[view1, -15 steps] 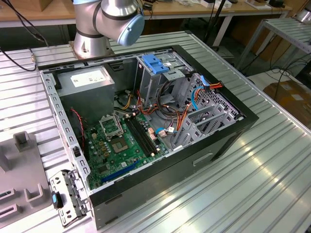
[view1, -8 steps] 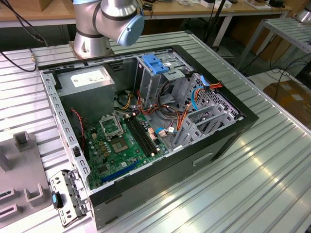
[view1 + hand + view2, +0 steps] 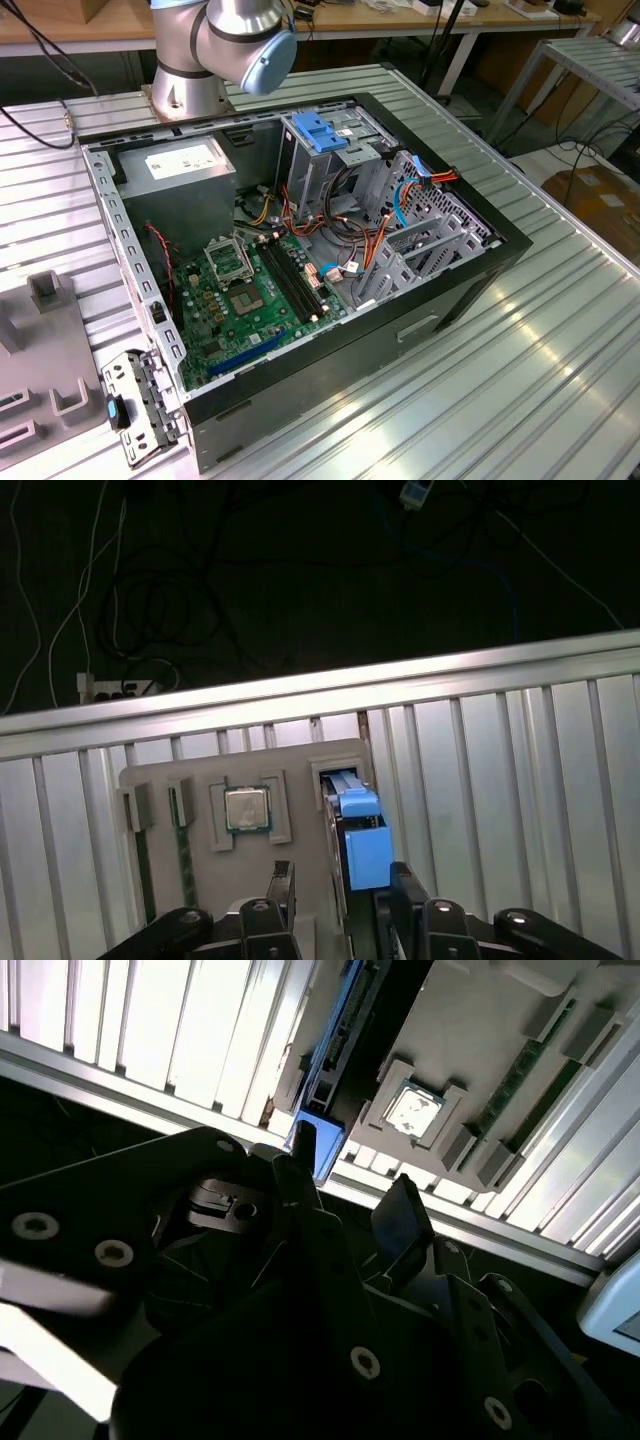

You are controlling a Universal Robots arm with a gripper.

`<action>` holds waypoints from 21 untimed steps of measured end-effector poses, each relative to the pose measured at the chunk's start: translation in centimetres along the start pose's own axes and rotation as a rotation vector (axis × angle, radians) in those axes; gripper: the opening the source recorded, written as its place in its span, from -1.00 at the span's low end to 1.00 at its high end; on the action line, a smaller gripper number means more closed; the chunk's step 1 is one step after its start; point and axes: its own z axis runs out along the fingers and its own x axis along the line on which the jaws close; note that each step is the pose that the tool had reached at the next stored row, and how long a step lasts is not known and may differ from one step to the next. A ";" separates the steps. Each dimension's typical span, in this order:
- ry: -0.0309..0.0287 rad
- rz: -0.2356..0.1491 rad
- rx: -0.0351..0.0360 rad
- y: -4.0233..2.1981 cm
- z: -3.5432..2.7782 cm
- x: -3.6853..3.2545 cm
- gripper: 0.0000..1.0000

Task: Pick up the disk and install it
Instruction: 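Pick up the disk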

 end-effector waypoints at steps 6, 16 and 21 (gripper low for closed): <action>0.0001 0.000 0.0000 0.12 0.54 -0.70 0.01; -0.0038 -0.018 0.0058 0.69 1.48 -0.64 0.01; -0.0084 -0.037 0.0149 0.87 1.77 -0.61 0.01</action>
